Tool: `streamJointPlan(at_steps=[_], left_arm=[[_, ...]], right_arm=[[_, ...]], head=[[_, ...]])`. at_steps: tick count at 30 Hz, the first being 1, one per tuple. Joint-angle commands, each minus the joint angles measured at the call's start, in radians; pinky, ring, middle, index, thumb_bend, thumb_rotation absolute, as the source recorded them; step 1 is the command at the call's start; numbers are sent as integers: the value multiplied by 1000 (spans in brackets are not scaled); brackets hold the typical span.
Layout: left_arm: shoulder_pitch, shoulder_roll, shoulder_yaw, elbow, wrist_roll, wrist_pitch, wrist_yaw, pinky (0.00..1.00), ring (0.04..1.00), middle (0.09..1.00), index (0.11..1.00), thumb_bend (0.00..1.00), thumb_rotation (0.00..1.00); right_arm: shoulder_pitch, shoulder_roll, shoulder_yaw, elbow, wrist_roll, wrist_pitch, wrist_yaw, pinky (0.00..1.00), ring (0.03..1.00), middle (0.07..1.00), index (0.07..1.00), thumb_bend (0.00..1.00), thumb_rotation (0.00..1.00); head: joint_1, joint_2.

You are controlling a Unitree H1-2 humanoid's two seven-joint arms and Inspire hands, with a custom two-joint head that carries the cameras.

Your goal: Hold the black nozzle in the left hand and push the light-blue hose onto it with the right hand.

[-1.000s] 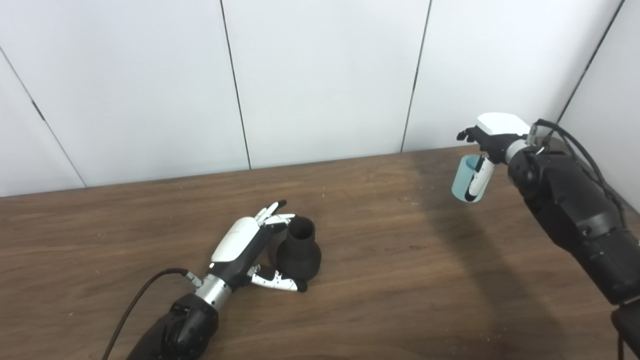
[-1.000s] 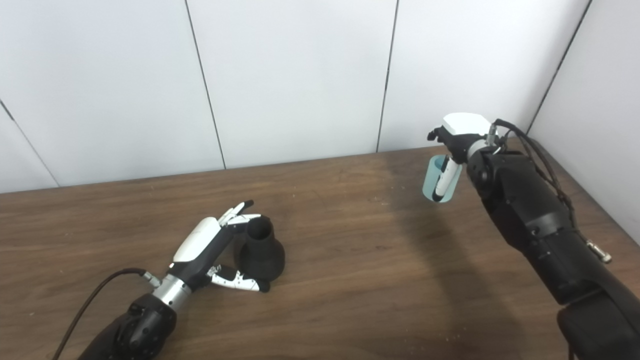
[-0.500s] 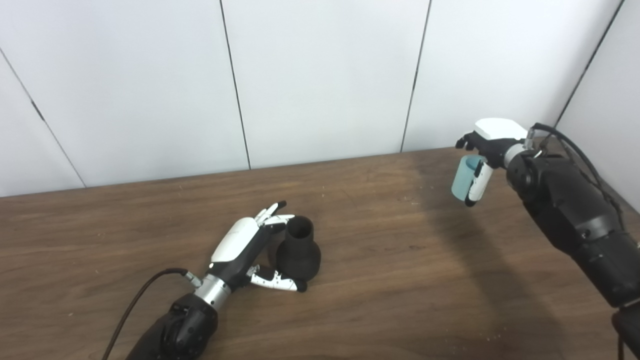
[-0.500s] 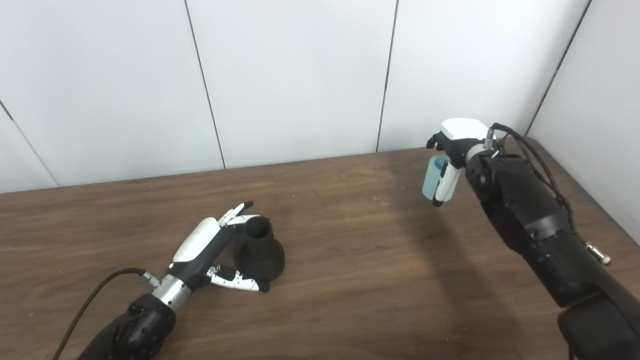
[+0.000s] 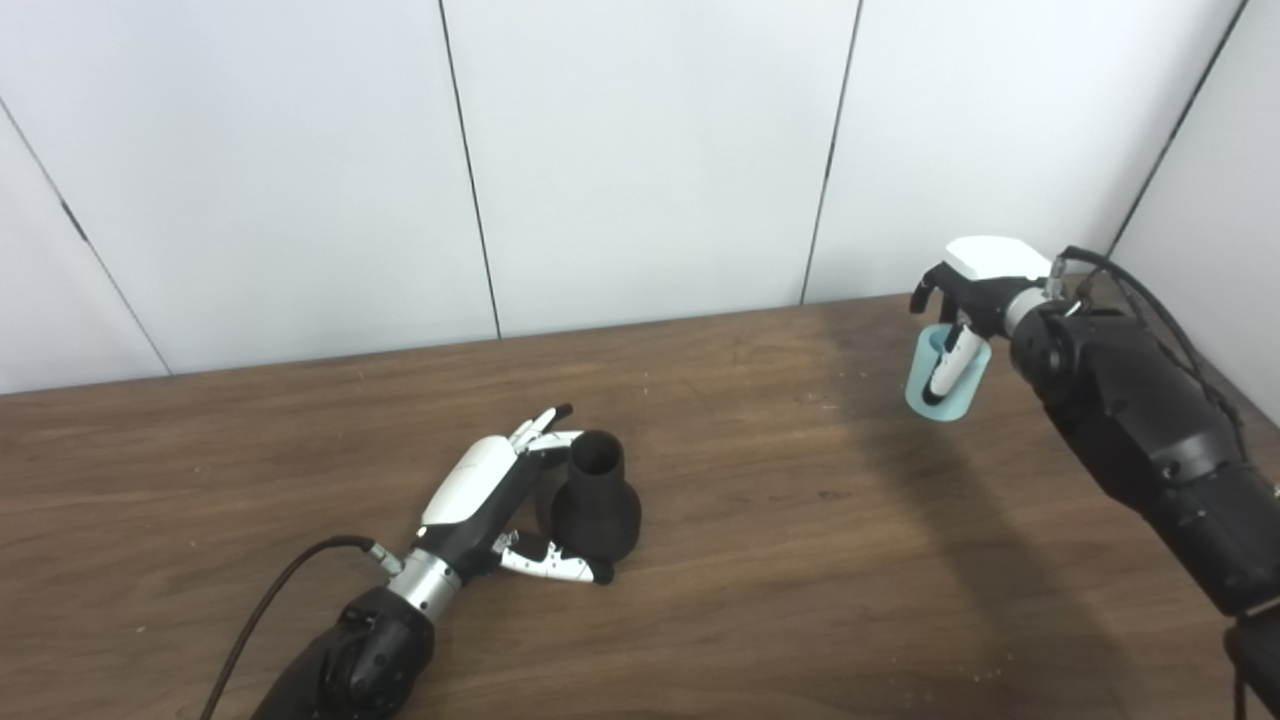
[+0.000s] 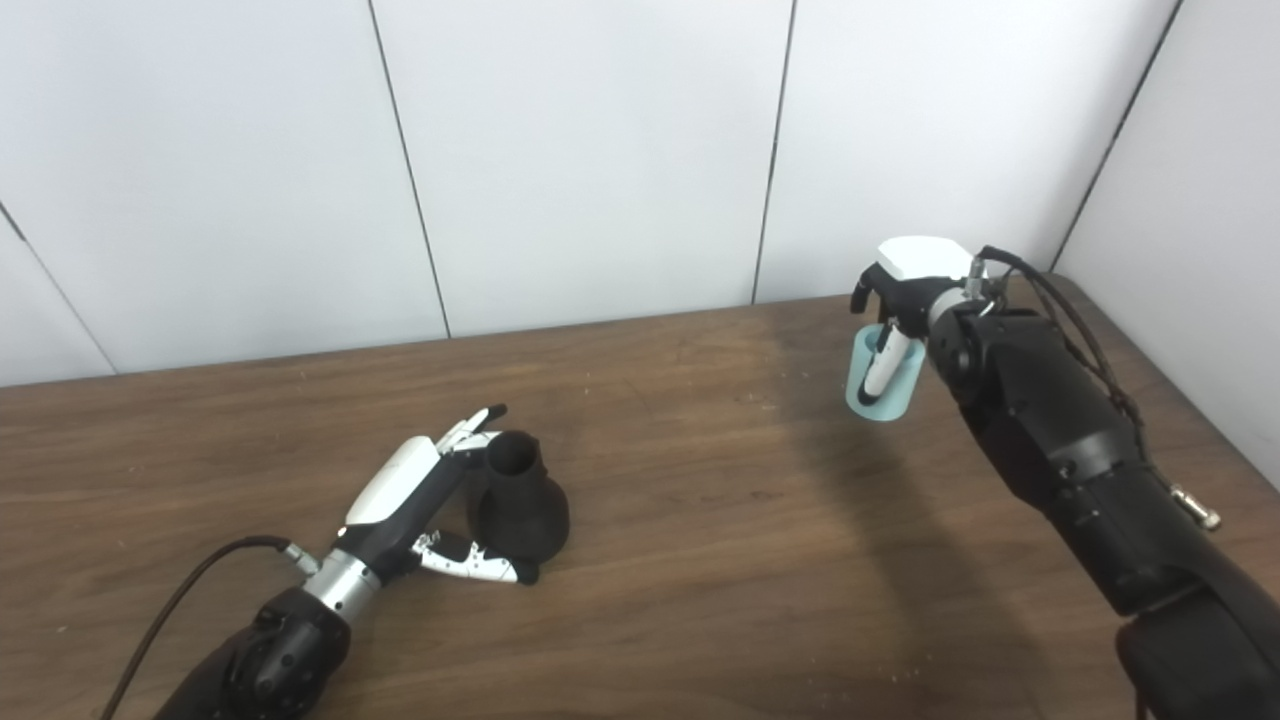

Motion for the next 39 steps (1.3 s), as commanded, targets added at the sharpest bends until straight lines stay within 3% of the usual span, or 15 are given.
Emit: streamJointPlan(at_steps=[1,7,15,17,24,32,39], left_arm=[[132,12,-40,87,53,64,-54,1000,1000,803,486,518,74],[132,13,-40,84,52,65,-58,1000,1000,803,486,518,75],[134,14,-40,77,54,67,-60,1000,1000,802,486,518,75],[134,15,-40,74,54,68,-62,1000,1000,802,486,518,75],[134,13,-42,74,56,70,-62,1000,1000,802,486,518,75],[131,8,-43,76,56,79,-64,1000,1000,802,486,518,75],[127,-4,-48,67,62,97,-67,1000,1000,802,486,518,75]], right_arm=[[-57,-45,-7,-10,-19,-13,-36,194,430,490,657,537,0],[-52,-56,0,-25,-28,-25,-46,208,447,497,499,521,0],[-52,-59,0,-19,-27,-31,-40,211,447,481,497,520,0],[-52,-59,-1,-23,-26,-30,-33,212,386,495,517,515,0],[-57,-61,-3,-36,-21,-28,-14,244,375,488,516,516,0],[-59,-61,-17,-234,-14,-30,69,302,383,498,509,516,0],[-73,-40,-46,-402,53,-75,114,354,394,503,507,516,0]], head=[[2,1],[1,3],[0,5],[0,5],[2,7],[8,10],[51,19]])
